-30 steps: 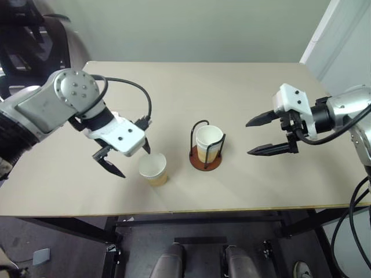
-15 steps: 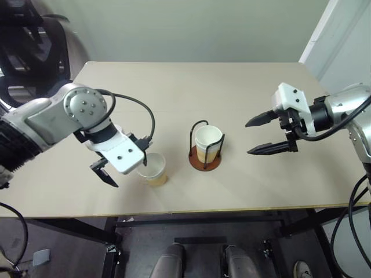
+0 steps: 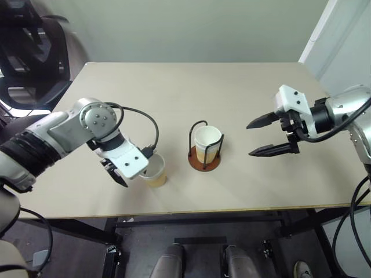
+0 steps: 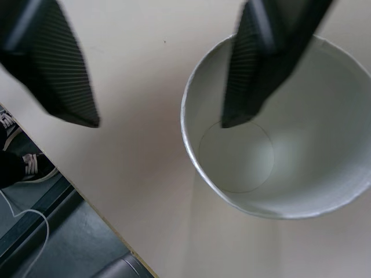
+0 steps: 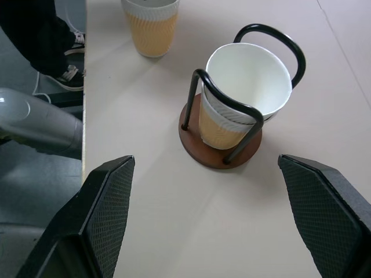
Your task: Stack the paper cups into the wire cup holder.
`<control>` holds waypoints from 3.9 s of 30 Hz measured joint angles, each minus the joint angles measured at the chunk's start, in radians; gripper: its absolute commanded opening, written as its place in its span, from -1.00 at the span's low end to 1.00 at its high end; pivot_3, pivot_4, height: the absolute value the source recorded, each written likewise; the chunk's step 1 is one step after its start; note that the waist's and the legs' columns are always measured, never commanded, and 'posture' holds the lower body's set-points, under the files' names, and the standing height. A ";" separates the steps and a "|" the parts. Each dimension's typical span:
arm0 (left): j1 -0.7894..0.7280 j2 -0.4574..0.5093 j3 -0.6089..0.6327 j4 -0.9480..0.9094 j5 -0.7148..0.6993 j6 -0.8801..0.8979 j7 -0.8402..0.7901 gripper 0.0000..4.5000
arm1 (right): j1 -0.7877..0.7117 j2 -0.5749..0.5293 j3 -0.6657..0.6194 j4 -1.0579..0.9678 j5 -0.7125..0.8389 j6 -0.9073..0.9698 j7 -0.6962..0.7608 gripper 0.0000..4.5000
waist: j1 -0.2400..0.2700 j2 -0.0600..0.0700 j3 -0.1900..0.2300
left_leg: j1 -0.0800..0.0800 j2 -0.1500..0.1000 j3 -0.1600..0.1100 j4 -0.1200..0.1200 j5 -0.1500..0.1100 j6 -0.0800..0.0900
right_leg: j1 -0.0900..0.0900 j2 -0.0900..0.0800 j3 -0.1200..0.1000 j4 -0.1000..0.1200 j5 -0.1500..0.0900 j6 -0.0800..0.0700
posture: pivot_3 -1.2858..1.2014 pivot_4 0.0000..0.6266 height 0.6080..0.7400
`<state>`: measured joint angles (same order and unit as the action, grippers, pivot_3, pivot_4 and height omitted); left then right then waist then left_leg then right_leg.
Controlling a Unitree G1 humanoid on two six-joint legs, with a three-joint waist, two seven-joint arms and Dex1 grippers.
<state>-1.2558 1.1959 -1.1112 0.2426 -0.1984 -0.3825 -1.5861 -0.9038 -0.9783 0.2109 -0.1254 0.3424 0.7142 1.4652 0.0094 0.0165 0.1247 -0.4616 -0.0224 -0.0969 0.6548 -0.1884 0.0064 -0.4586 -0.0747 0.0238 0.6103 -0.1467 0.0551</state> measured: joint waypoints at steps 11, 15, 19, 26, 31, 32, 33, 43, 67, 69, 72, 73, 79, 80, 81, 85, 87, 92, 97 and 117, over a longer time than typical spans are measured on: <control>0.009 0.000 0.020 0.002 -0.017 0.023 0.000 -0.98 | -0.086 0.012 -0.032 -0.009 0.135 0.073 0.045 0.79 | -0.001 0.000 0.000 | 0.005 0.000 0.000 -0.008 0.002 -0.003 | 0.000 0.000 0.000 0.000 -0.002 -0.003 | 0.03 -0.52 1.00; 0.009 0.002 0.019 -0.009 -0.025 0.036 0.000 -0.98 | -0.104 0.023 -0.033 -0.009 0.147 0.084 0.044 0.79 | -0.001 0.000 0.000 | 0.005 0.000 0.000 -0.008 0.002 -0.003 | 0.000 0.000 0.000 0.000 -0.002 -0.004 | 0.03 -0.52 1.00; 0.009 0.012 0.017 -0.028 -0.047 0.057 0.000 -0.98 | -0.104 0.023 -0.033 -0.008 0.147 0.085 0.044 0.79 | -0.001 0.000 0.000 | 0.005 0.000 0.000 -0.008 0.002 -0.003 | 0.000 0.000 0.000 0.000 -0.003 -0.004 | 0.03 -0.52 1.00; -0.081 -0.012 0.005 0.012 -0.102 0.110 -0.001 -0.98 | -0.110 0.023 -0.033 0.000 0.146 0.083 0.044 0.79 | 0.000 0.000 0.000 | 0.003 0.000 0.000 -0.008 0.002 -0.003 | 0.000 0.000 0.000 0.000 -0.003 -0.004 | 0.03 -0.52 1.00; -0.247 -0.116 0.008 0.181 -0.121 0.118 -0.001 -0.98 | -0.120 0.022 -0.033 0.015 0.144 0.079 0.046 0.79 | 0.002 0.000 0.000 | 0.002 -0.001 0.000 -0.008 0.002 -0.003 | 0.000 -0.001 0.000 -0.001 -0.003 -0.004 | 0.03 -0.52 1.00; -0.289 -0.150 0.007 0.241 -0.120 0.115 -0.001 -0.98 | -0.125 0.022 -0.033 0.027 0.143 0.076 0.047 0.79 | 0.002 -0.001 0.000 | 0.002 -0.001 0.000 -0.008 0.002 -0.003 | 0.000 -0.001 0.000 -0.001 -0.003 -0.004 | 0.03 -0.52 1.00; -0.324 -0.180 0.008 0.293 -0.118 0.107 -0.001 -0.98 | -0.133 0.022 -0.032 0.042 0.141 0.073 0.049 0.79 | 0.002 -0.001 0.000 | 0.001 0.000 0.000 -0.008 0.002 -0.003 | -0.001 -0.001 0.000 -0.001 -0.003 -0.004 | 0.03 -0.52 1.00; -0.491 -0.345 0.011 0.535 -0.126 0.030 -0.001 -0.98 | -0.181 0.014 -0.019 0.225 0.063 -0.021 0.105 0.79 | 0.003 -0.001 0.000 | 0.000 0.000 0.001 -0.009 -0.003 0.000 | -0.001 -0.001 -0.001 -0.003 -0.007 0.003 | 0.03 -0.52 1.00; -0.603 -0.466 -0.113 0.473 -0.335 0.078 -0.001 -0.98 | -0.181 -0.049 -0.001 0.239 0.028 -0.033 0.144 0.79 | 0.007 0.000 0.001 | 0.007 0.000 0.004 -0.005 -0.005 0.003 | 0.007 -0.001 0.003 -0.002 -0.010 0.010 | 0.03 -0.52 1.00; -0.603 -0.454 -0.134 0.453 -0.341 0.077 -0.001 -0.98 | -0.181 -0.049 -0.001 0.239 0.027 -0.030 0.144 0.79 | 0.007 0.000 0.001 | 0.007 0.000 0.004 -0.005 -0.006 0.003 | 0.007 -0.001 0.003 -0.001 -0.010 0.010 | 0.03 -0.52 1.00; -0.596 -0.450 -0.147 0.432 -0.345 0.070 -0.001 -0.98 | -0.181 -0.048 -0.001 0.238 0.027 -0.028 0.144 0.79 | 0.006 0.000 0.001 | 0.007 -0.001 0.004 -0.004 -0.005 0.003 | 0.008 -0.001 0.003 -0.001 -0.010 0.010 | 0.03 -0.52 1.00; -0.593 -0.450 -0.148 0.429 -0.345 0.068 -0.001 -0.98 | -0.181 -0.047 -0.001 0.237 0.027 -0.027 0.144 0.79 | 0.006 0.000 0.001 | 0.007 -0.001 0.004 -0.004 -0.005 0.003 | 0.008 -0.001 0.003 -0.001 -0.010 0.010 | 0.03 -0.52 1.00; -0.581 -0.457 -0.149 0.441 -0.332 0.046 -0.001 -0.98 | -0.181 -0.048 -0.001 0.233 0.027 -0.021 0.144 0.79 | 0.010 0.000 0.001 | 0.006 -0.001 0.003 -0.003 -0.006 0.003 | 0.008 -0.001 0.003 -0.001 -0.010 0.010 | 0.03 -0.52 1.00; -0.580 -0.460 -0.149 0.446 -0.325 0.039 -0.001 -0.98 | -0.181 -0.048 -0.001 0.232 0.027 -0.019 0.144 0.79 | 0.009 0.000 0.001 | 0.007 -0.001 0.003 -0.003 -0.006 0.003 | 0.009 -0.001 0.002 -0.001 -0.010 0.010 | 0.03 -0.52 1.00; -0.577 -0.464 -0.149 0.450 -0.320 0.035 -0.001 -0.98 | -0.181 -0.048 -0.001 0.231 0.027 -0.017 0.144 0.79 | 0.011 0.000 0.001 | 0.007 -0.001 0.002 -0.003 -0.006 0.003 | 0.009 -0.002 0.003 -0.001 -0.010 0.010 | 0.03 -0.52 1.00; -0.563 -0.503 -0.148 0.525 -0.281 -0.005 -0.001 -0.98 | -0.181 -0.048 -0.001 0.225 0.027 -0.007 0.144 0.79 | 0.011 0.000 0.001 | 0.007 -0.001 0.003 -0.002 -0.006 0.003 | 0.009 -0.001 0.002 -0.001 -0.010 0.010 | 0.03 -0.52 1.00; -0.557 -0.524 -0.147 0.575 -0.269 -0.026 -0.001 -0.98 | -0.180 -0.048 -0.001 0.219 0.027 -0.006 0.144 0.79 | 0.012 0.000 0.001 | 0.006 -0.001 0.002 -0.001 -0.006 0.004 | 0.009 -0.002 0.003 -0.001 -0.010 0.011 | 0.03 -0.52 1.00; -0.547 -0.552 -0.132 0.632 -0.242 -0.061 -0.001 -0.98 | -0.176 -0.048 -0.001 0.207 0.027 -0.005 0.143 0.79 | 0.013 0.000 0.001 | 0.006 -0.001 0.002 -0.001 -0.006 0.004 | 0.010 -0.002 0.003 -0.002 -0.010 0.011 | 0.03 -0.52 1.00; -0.544 -0.549 -0.120 0.616 -0.241 -0.063 -0.001 -0.98 | -0.172 -0.049 -0.001 0.197 0.027 0.000 0.142 0.79 | 0.011 0.000 0.001 | 0.006 -0.002 0.004 0.000 -0.007 0.005 | 0.009 0.000 0.002 -0.001 -0.010 0.011 | 0.03 -0.52 1.00; -0.524 -0.511 -0.126 0.518 -0.251 -0.016 -0.001 -0.11 | -0.161 -0.055 -0.002 0.189 0.027 0.007 0.135 0.79 | 0.012 0.000 0.001 | 0.005 -0.001 0.003 0.004 -0.008 0.006 | 0.010 -0.001 0.002 -0.001 -0.010 0.012 | 0.03 -0.52 1.00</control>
<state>-1.7797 0.6850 -1.2374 0.7606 -0.4498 -0.3982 -1.5870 -1.0652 -1.0328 0.2093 0.0637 0.3697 0.7215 1.6003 0.0210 0.0168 0.1253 -0.4563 -0.0233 -0.0939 0.6591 -0.1965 0.0123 -0.4482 -0.0760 0.0262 0.6096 -0.1567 0.0666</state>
